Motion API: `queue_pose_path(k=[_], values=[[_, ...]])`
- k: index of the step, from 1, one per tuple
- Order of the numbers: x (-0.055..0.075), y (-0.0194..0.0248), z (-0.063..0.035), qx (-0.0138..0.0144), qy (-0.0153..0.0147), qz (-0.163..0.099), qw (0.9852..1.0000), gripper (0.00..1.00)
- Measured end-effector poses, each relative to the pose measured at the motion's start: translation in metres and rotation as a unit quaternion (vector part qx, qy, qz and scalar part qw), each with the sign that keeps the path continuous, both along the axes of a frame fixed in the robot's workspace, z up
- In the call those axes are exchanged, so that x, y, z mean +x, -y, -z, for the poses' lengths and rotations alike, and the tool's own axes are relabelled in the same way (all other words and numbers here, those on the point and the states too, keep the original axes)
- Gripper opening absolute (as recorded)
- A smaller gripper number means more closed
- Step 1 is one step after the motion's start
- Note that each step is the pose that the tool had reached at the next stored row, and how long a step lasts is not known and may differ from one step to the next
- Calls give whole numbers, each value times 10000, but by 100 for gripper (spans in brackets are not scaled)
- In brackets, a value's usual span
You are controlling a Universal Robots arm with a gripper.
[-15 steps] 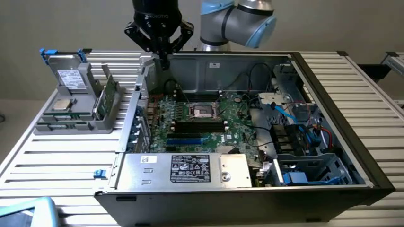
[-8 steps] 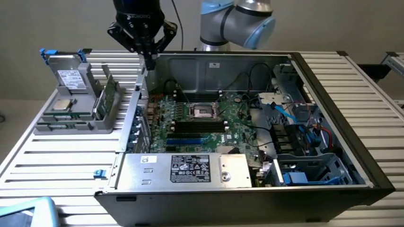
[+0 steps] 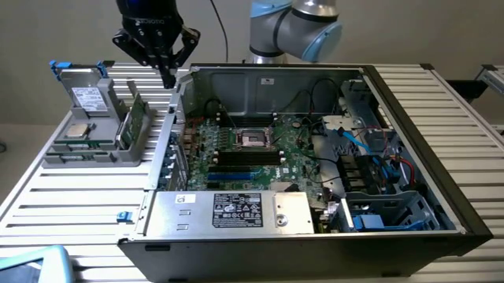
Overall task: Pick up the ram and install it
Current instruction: 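Reach for the ram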
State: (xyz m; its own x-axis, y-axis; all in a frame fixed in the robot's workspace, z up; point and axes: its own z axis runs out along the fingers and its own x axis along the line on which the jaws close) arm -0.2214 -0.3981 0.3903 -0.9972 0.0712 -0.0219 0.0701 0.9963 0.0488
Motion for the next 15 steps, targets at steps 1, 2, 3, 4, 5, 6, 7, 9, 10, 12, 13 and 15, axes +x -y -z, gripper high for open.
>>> queue_pose_path(k=[1, 2, 3, 4, 5, 6, 7, 9, 10, 12, 13, 15], values=[[-31, -2, 1, -2, 0, 0, 10000, 11], [-59, -2, 2, -4, 0, 0, 10000, 11], [-94, -3, 2, -8, 0, 0, 10000, 11], [-130, -3, 2, -10, 0, -1, 10000, 11], [-175, -3, 2, -12, 0, 0, 10000, 11], [-220, -3, 2, -12, 0, 0, 10000, 11], [-265, -3, 2, -13, 0, 0, 10000, 11], [-360, -5, 4, -14, 0, 0, 10000, 11], [-405, -6, 4, -14, 0, 0, 10000, 11], [-495, -8, 5, -14, 0, 0, 10000, 11], [-541, -10, 6, -14, 1, 0, 10000, 11], [-631, -12, 6, -14, 0, 0, 10000, 11]])
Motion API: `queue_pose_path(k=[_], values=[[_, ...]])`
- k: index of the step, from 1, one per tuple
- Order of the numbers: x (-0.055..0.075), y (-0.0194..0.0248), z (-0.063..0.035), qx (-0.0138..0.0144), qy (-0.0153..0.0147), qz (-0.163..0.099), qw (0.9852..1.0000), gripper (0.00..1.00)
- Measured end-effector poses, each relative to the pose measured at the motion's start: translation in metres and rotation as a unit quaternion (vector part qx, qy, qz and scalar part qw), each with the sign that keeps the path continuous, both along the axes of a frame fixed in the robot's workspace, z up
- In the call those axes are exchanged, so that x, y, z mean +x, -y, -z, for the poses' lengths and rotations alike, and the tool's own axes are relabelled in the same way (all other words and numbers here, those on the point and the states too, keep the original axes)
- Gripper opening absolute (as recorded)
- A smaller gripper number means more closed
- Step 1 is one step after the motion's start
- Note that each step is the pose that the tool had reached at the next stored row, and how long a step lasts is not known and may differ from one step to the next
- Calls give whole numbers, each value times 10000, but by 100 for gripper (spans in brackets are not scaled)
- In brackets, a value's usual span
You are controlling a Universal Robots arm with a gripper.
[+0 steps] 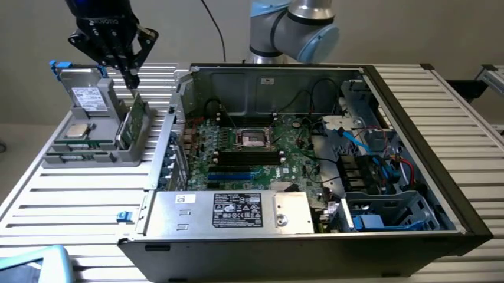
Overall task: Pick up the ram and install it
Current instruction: 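Reach for the ram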
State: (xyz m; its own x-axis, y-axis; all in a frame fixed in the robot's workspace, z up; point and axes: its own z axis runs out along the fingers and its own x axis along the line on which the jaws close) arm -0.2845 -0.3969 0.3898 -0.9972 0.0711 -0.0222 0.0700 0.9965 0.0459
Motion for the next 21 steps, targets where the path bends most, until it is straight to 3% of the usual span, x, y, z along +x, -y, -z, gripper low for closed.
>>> queue_pose_path(k=[14, 21], values=[[-640, -11, 22, 0, 0, -1, 10000, 11], [-958, -33, 104, 0, 0, 0, 10000, 11]])
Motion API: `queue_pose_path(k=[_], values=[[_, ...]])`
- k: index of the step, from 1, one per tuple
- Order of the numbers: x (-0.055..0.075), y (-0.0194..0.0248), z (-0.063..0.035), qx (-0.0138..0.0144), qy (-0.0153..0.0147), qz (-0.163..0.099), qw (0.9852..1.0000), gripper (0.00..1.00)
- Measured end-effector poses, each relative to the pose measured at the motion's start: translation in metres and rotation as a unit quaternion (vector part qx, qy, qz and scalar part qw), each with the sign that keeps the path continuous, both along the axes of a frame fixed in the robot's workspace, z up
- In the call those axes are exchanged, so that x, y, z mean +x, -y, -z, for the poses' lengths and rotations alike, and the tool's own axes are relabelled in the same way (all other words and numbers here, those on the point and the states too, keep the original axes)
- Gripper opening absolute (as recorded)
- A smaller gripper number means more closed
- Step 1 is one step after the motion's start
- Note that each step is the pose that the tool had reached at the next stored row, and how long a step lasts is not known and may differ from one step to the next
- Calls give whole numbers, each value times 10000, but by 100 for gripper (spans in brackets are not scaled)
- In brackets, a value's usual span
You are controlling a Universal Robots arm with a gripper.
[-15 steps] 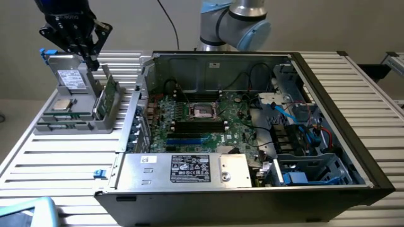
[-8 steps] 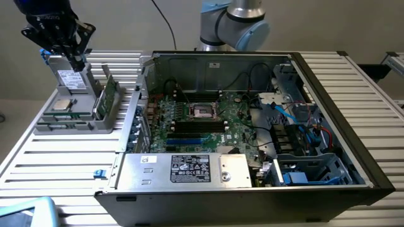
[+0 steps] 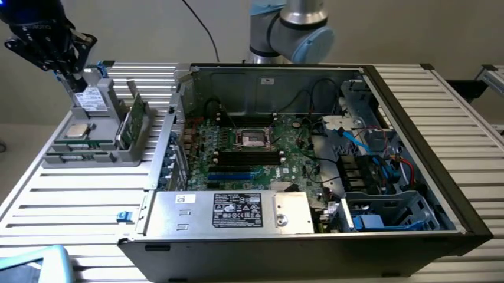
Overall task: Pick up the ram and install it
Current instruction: 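Reach for the ram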
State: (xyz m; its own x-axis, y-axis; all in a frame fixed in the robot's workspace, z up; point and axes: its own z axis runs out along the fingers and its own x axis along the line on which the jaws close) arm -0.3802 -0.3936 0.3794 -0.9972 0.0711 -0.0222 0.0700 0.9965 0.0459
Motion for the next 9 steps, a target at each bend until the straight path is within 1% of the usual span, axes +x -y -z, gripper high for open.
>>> queue_pose_path(k=[9], values=[[-409, -34, 132, 0, 0, 1, 10000, 11]])
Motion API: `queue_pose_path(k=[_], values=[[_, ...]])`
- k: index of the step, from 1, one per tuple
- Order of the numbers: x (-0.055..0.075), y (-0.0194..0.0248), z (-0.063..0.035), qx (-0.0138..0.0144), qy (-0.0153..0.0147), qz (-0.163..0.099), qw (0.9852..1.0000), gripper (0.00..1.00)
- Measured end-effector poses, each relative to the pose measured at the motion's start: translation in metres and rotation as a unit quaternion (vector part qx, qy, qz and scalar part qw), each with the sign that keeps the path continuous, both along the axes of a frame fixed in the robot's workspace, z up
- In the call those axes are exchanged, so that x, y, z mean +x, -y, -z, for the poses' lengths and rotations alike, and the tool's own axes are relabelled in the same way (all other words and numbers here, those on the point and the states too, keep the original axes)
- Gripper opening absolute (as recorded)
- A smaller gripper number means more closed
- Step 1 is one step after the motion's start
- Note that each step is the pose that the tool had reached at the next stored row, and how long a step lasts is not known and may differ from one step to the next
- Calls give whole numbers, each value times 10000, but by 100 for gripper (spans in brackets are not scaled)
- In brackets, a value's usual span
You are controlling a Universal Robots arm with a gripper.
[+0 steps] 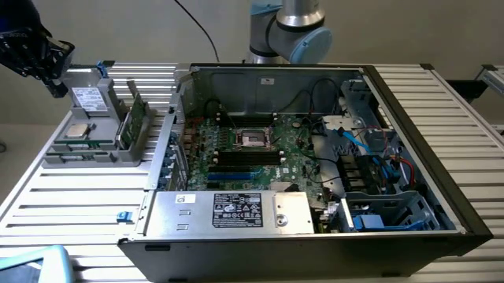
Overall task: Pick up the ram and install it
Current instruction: 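Reach for the ram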
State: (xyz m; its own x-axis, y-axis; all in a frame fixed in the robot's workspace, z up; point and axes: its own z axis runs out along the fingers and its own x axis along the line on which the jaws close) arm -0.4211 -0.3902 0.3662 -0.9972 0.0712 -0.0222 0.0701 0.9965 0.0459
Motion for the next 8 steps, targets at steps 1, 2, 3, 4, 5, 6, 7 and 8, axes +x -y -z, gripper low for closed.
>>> queue_pose_path(k=[1, 2, 3, 4, 5, 6, 7, 8], values=[[-45, -11, 14, 0, 0, 0, 10000, 11], [-92, -26, 24, 0, -1, 0, 10000, 11], [-135, -46, 34, 0, 0, -1, 10000, 11], [-177, -70, 44, 0, 0, 0, 10000, 11], [-209, -93, 51, 0, -1, 0, 10000, 11], [-238, -117, 62, 0, 1, 0, 10000, 11], [-254, -144, 71, 0, 0, 0, 10000, 11], [-261, -174, 80, -1, -1, -1, 10000, 11]])
